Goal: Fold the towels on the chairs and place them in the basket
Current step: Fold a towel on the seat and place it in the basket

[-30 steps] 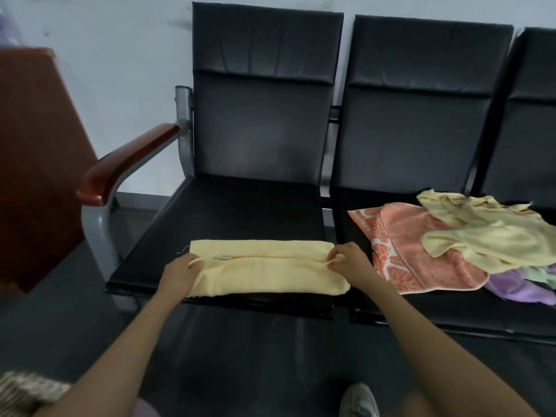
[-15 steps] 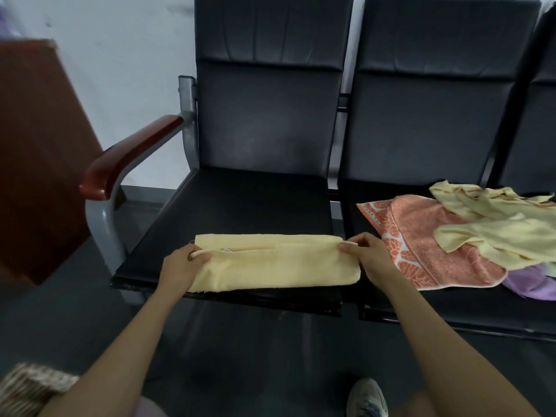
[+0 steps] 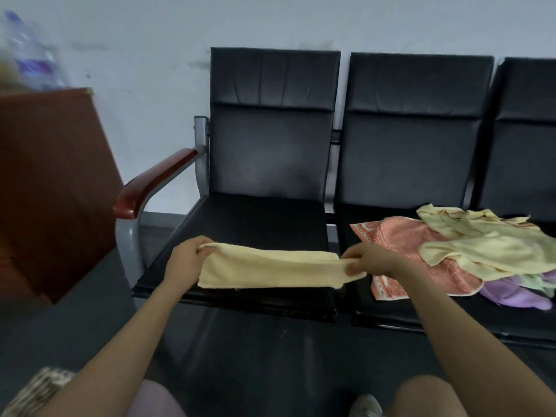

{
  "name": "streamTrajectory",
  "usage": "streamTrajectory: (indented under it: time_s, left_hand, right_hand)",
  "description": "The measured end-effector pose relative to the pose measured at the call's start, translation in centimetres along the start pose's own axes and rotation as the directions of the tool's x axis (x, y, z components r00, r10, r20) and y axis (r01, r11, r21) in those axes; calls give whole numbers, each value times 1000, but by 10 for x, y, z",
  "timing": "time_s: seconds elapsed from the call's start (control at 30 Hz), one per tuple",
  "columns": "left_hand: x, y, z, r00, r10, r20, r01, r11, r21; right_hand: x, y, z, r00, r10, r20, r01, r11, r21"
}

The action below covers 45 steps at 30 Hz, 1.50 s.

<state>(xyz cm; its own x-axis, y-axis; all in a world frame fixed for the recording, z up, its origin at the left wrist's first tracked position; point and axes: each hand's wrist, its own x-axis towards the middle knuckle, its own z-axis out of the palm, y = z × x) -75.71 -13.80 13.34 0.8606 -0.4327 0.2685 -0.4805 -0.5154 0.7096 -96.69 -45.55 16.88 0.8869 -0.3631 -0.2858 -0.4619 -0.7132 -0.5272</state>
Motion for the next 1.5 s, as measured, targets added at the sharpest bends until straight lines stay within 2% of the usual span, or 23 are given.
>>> streamTrajectory:
  time_s: [0.1,0.17,0.3,0.37,0.43,0.5,0.6,0.77,0.87,0.93,1.0,1.1,1.17,1.27,1.37,1.43,1.5]
  left_hand:
    - [15,38,-31,992,75,-99,-75,997,5]
    - [27,67,-59,975,118,-189,-120,993,-2]
    - [37,124,-112,933,164,-320,-182,983,-27]
    - [36,146,-133,910,181,-374,-218,974,-58]
    - [34,162,-148,898,166,-408,-255,951,-175]
    - [33,174,-158,902,132,-410,-264,921,-285]
    - [39,178,-159,928,99,-360,-233,907,-350]
    - [61,153,-133,990,5,-139,-42,965,-261]
    - [82,138,-112,994,-7,-112,-11,987,-163]
    - [102,138,-103,981,26,-192,-39,997,-67]
    - [121,145,-97,954,69,-290,-76,997,-10]
    - [142,152,-93,902,107,-419,-152,985,-75]
    - [148,145,-90,880,122,-459,-180,980,-85]
    - [146,119,-80,914,131,-384,-166,984,-59]
    - [126,81,-62,971,94,-218,-77,994,83]
    - [105,51,-49,999,-11,-49,24,957,289]
    - [79,21,-38,981,-131,141,64,912,405]
  right_hand:
    - [-9,-31,-37,964,-106,-243,65,983,-172]
    - [-23,-55,-66,895,-199,-399,105,963,-247]
    - [-68,-96,-118,680,-237,-694,239,966,-95]
    - [-90,-110,-135,604,-268,-751,309,947,-89]
    - [-107,-118,-147,558,-303,-773,363,926,-101]
    - [-115,-122,-157,543,-327,-774,385,916,-116]
    - [-113,-123,-165,582,-339,-740,341,927,-156]
    - [-74,-110,-155,772,-266,-578,103,949,-299]
    - [-41,-102,-149,811,-254,-527,81,941,-329]
    - [-21,-102,-151,794,-238,-560,-1,920,-392]
    - [-2,-106,-160,704,-249,-665,-105,890,-444]
    - [19,-114,-174,561,-300,-772,-159,876,-455]
    - [26,-114,-174,530,-341,-777,-168,855,-491]
    - [35,-99,-155,609,-365,-704,-153,817,-556]
    - [39,-76,-127,760,-302,-576,-2,885,-466]
    - [32,-62,-104,901,-232,-368,83,922,-377]
    - [19,-49,-80,974,-171,-151,111,934,-339]
